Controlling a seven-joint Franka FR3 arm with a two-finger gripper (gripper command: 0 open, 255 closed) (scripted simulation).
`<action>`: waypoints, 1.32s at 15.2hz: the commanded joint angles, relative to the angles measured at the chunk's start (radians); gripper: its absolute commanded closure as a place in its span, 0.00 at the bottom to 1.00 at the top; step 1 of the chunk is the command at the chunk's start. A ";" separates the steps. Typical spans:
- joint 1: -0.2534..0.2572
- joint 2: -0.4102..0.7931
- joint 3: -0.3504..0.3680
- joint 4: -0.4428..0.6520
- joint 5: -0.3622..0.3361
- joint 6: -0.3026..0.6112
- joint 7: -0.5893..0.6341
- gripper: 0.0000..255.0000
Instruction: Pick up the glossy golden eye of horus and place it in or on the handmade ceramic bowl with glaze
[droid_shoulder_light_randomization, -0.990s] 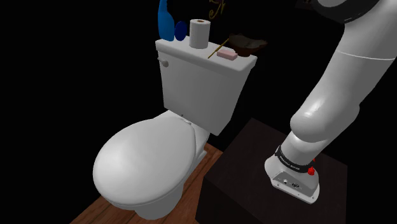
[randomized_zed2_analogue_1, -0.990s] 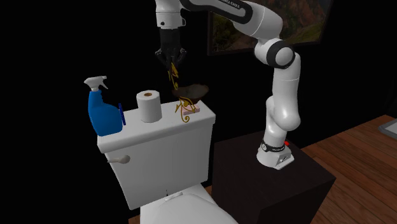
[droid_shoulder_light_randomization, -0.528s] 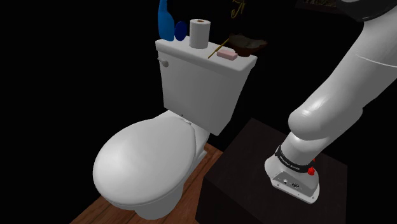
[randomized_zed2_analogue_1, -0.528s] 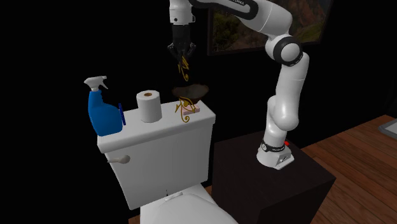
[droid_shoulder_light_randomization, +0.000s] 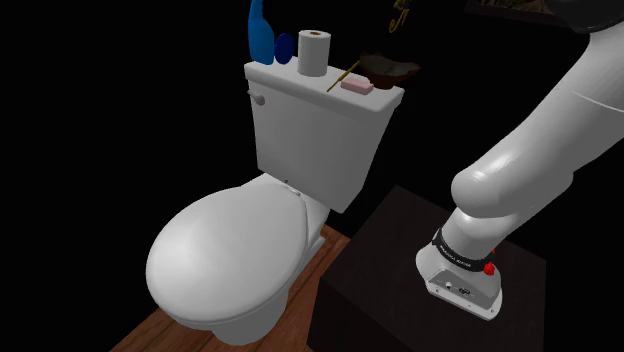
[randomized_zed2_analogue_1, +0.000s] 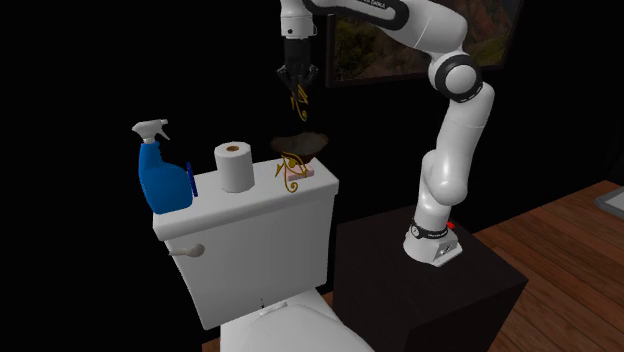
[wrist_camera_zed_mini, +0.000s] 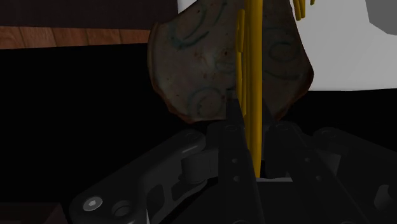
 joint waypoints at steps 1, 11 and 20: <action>-0.001 -0.018 -0.001 -0.047 -0.001 0.029 -0.003 1.00; -0.001 -0.087 0.000 -0.267 -0.003 0.180 -0.005 1.00; -0.001 -0.102 0.000 -0.325 -0.003 0.223 -0.005 1.00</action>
